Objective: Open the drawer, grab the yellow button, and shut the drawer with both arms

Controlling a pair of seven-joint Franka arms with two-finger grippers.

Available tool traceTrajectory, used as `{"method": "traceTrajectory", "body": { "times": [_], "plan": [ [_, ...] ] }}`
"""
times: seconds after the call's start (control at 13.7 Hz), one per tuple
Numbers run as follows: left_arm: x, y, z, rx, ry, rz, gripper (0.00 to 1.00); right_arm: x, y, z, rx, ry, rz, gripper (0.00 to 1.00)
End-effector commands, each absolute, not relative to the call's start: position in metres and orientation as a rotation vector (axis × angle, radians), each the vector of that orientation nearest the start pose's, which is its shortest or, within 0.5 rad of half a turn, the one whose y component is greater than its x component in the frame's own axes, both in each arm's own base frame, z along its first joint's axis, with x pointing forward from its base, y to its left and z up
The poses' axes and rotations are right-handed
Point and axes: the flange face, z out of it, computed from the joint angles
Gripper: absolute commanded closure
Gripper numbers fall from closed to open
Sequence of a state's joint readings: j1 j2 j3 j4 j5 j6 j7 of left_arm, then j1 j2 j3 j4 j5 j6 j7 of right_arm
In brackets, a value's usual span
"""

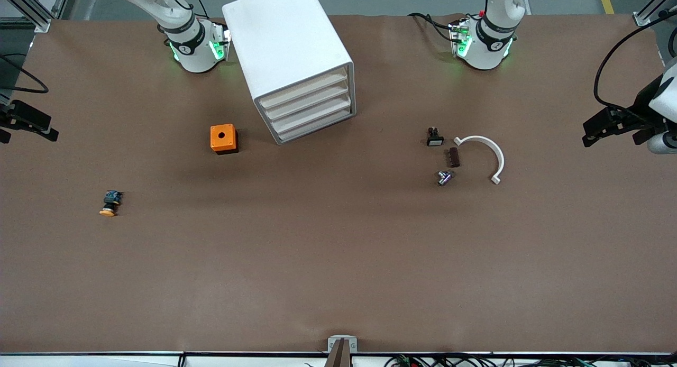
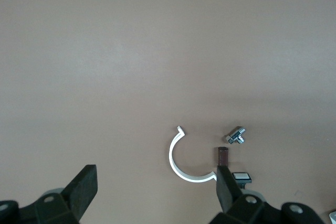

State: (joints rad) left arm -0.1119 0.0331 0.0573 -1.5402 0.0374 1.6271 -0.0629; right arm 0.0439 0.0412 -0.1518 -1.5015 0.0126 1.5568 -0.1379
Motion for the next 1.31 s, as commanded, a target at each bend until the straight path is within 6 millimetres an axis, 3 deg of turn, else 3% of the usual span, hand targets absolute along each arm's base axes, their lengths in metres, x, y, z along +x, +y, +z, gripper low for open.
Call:
{"method": "traceTrajectory", "body": {
  "times": [0.0, 1.24],
  "plan": [
    [0.5601, -0.0261, 0.6345, -3.103, 0.008, -0.096, 0.00, 0.5534, -0.0559, 0.6343, -3.155, -0.074, 0.036, 0.00],
    [0.5613, -0.0315, 0.6362, -3.130, -0.050, -0.102, 0.00, 0.5547, -0.0510, 0.6307, -3.152, -0.083, 0.089, 0.00]
  ]
}}
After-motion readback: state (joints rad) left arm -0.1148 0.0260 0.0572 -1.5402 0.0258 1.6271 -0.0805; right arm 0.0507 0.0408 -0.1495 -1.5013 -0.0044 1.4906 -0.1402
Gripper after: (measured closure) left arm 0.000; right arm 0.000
